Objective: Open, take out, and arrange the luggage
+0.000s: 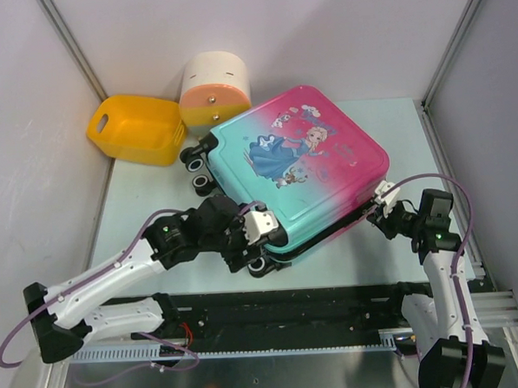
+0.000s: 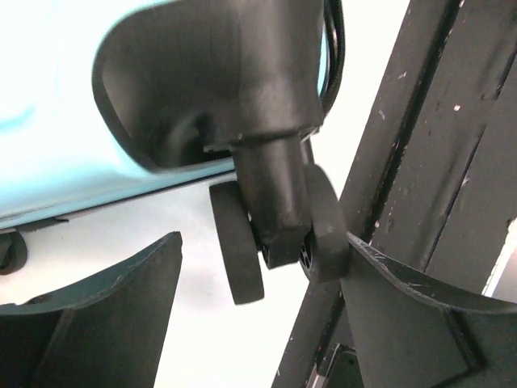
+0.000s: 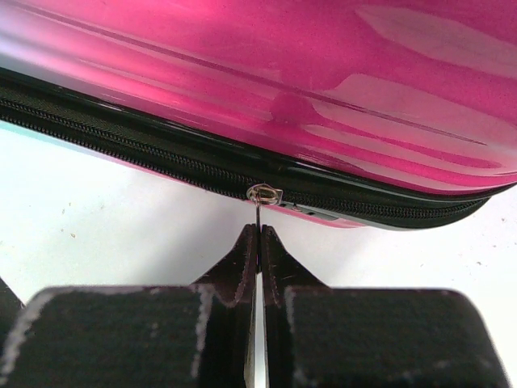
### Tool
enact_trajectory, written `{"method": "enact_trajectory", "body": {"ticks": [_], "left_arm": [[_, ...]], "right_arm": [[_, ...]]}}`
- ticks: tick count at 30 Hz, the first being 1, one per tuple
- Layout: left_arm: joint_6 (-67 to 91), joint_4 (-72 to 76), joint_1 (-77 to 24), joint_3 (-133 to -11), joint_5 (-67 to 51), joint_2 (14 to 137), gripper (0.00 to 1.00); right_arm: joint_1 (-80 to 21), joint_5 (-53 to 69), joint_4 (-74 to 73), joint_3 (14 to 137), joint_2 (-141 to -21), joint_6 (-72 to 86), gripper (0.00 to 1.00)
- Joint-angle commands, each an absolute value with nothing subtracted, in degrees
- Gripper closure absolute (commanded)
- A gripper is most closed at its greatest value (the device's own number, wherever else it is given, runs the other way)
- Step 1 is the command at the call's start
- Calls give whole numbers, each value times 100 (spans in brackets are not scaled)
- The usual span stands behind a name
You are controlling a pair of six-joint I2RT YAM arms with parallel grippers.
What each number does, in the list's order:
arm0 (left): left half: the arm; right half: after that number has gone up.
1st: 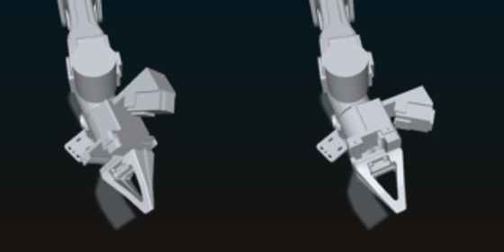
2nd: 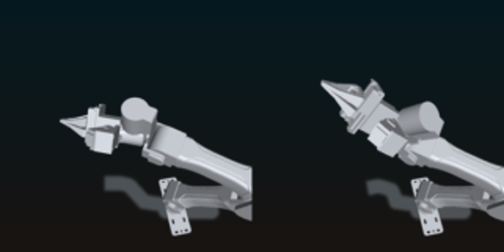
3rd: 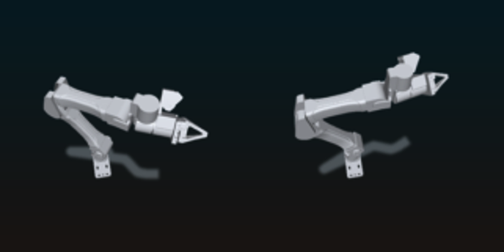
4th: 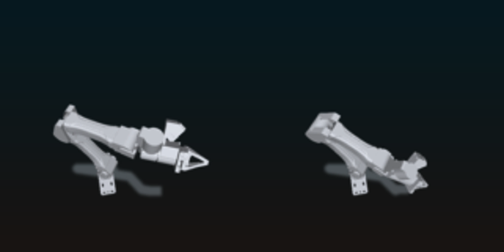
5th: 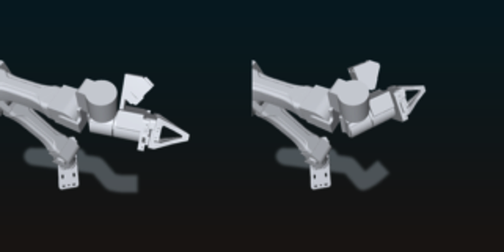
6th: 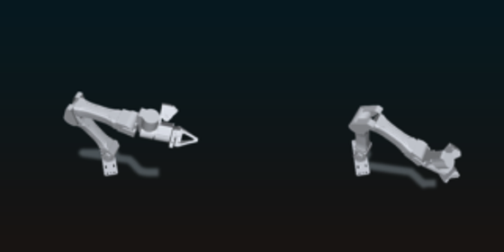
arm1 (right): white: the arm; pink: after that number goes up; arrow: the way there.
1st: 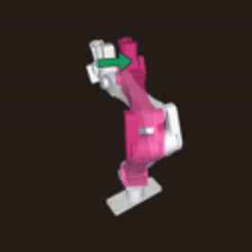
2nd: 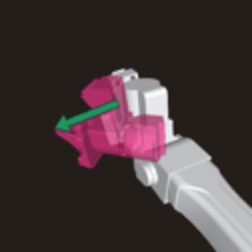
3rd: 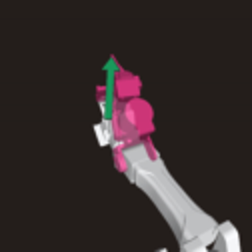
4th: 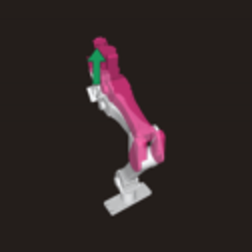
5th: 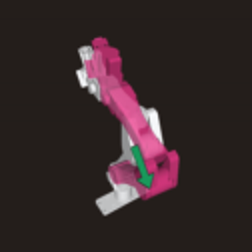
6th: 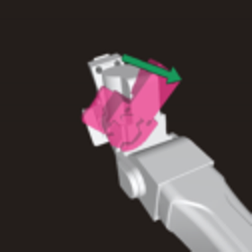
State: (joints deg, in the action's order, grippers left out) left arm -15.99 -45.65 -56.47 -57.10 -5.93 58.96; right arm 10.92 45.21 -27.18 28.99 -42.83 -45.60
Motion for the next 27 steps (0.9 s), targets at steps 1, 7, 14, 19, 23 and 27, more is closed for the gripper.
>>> {"method": "enact_trajectory", "body": {"ticks": [1, 7, 14, 19, 23, 27], "left_arm": [[-985, -4482, -5906, -6213, -667, 6142, 20], [-757, -4456, -6021, -6205, -177, 6748, 29], [-641, -4456, -6012, -6232, -78, 7005, 82], [-2000, -4745, -6073, -5785, -466, 6435, 100], [-2592, -4965, -5646, -5152, -342, 5653, 100], [-3137, -5141, -4835, -4852, -493, 5203, 100]], "right_arm": [[1002, 4773, -2602, 3199, -4280, -4395, 100], [984, 4685, -2531, 3191, -4307, -4324, 100], [976, 4465, -2479, 3155, -4193, -4193, 100], [1264, 4604, -2785, 3155, -4087, -4534, 100], [1790, 4754, -3023, 3155, -4113, -5009, 100], [2442, 5027, -3006, 3155, -4394, -5650, 100]]}}
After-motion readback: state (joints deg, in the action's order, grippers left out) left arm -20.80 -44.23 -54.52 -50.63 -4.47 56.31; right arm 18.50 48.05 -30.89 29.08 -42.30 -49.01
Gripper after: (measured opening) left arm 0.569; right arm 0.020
